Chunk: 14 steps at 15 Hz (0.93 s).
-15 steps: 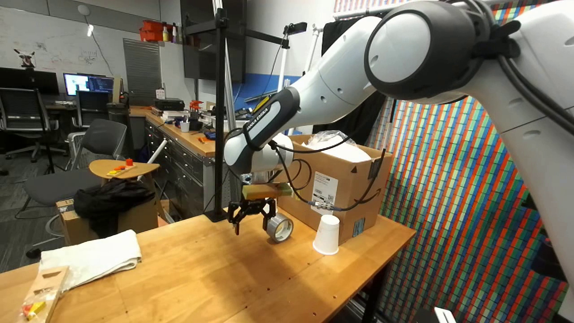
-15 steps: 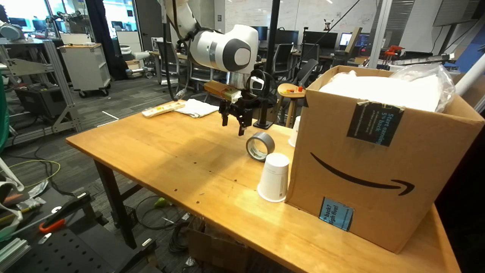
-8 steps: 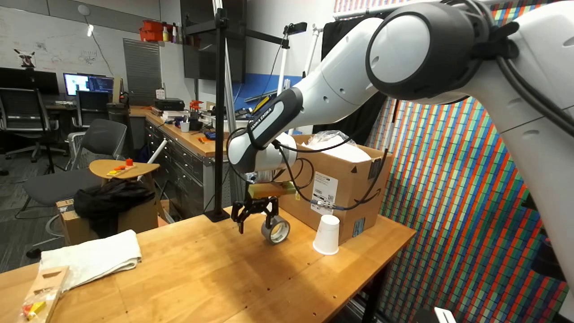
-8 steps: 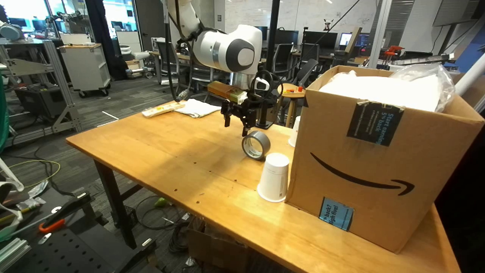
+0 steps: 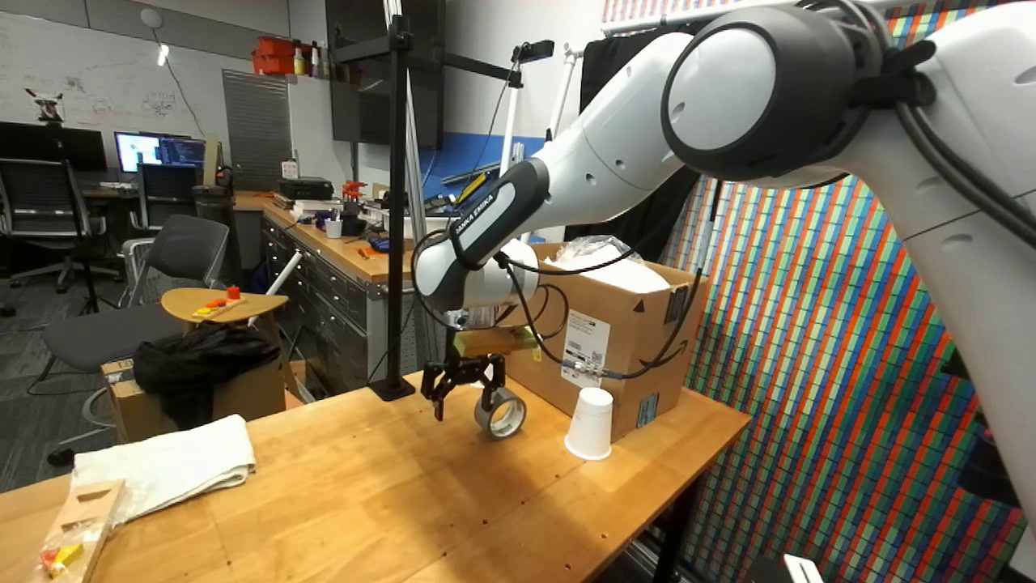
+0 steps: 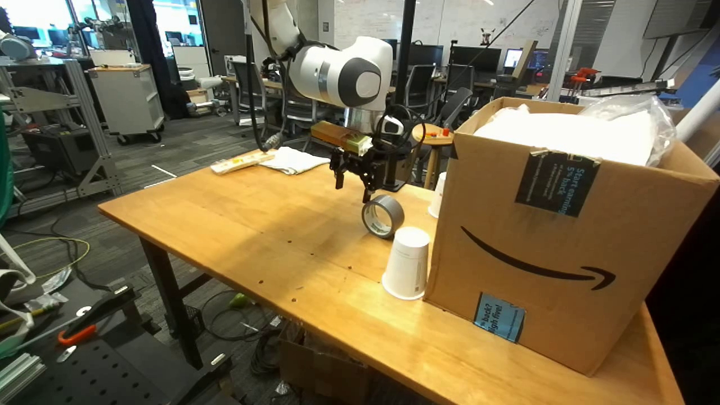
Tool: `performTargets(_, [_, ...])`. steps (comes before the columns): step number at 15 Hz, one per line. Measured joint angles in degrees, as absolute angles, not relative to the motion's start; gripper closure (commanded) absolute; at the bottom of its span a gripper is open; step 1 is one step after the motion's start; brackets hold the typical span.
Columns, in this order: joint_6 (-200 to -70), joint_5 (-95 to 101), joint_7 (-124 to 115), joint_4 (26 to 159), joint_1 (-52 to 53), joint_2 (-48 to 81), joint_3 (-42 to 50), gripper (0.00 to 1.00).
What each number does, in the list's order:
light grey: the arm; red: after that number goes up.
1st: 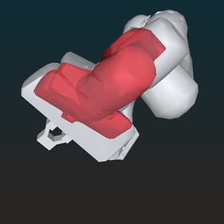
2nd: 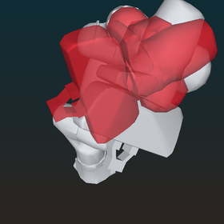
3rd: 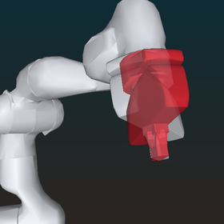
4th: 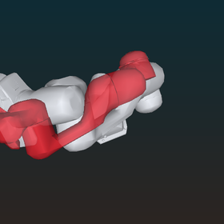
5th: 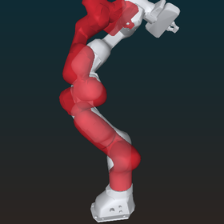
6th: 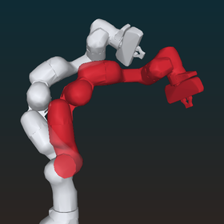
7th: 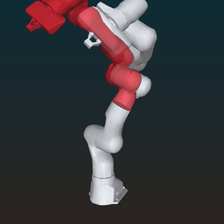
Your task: Roll the grey masking tape to the right
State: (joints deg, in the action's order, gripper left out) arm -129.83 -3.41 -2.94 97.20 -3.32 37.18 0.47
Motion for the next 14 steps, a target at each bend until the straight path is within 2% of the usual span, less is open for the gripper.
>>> performTargets(14, [-129.81,-3.5,-2.06,97.94,-6.43,36.82,0.76,0.0])
